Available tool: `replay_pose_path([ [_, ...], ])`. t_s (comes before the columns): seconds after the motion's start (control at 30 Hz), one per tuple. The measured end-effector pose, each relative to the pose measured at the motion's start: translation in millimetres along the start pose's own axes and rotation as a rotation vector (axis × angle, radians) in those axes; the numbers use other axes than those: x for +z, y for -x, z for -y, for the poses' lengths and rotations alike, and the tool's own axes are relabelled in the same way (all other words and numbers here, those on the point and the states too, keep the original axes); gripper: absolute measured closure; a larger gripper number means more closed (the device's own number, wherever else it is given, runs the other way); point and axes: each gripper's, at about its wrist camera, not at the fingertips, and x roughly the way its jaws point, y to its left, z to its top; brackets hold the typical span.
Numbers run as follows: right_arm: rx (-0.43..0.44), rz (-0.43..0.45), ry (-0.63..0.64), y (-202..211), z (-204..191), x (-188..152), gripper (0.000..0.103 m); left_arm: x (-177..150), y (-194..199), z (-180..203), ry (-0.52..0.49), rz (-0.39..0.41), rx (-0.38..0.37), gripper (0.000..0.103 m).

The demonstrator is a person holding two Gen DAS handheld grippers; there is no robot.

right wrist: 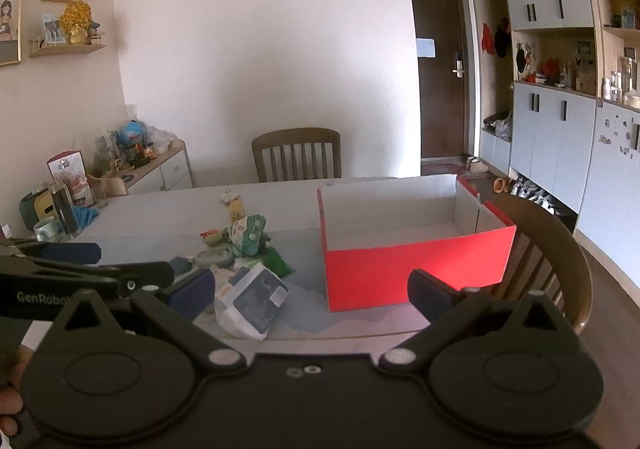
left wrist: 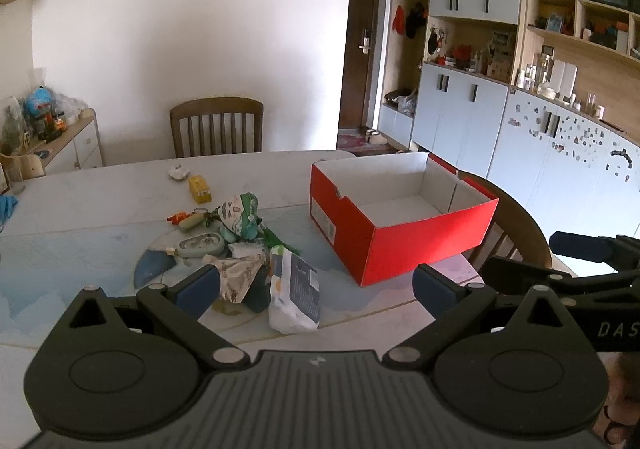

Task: Organize objects
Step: 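Move both tools toward the pile of items on the table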

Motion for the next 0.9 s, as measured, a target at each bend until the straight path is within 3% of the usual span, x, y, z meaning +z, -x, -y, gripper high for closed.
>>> replay_pose_path([
  [0.6,0.05,-0.028,-0.016,0,1,2,0.001,-2,0,1,0.077,-0.046,0.009,0.001],
  [0.9,0.003,-0.037,0.027,-12,-8,2,0.001,-2,-14,-9,0.083,-0.071,0.048,0.001],
])
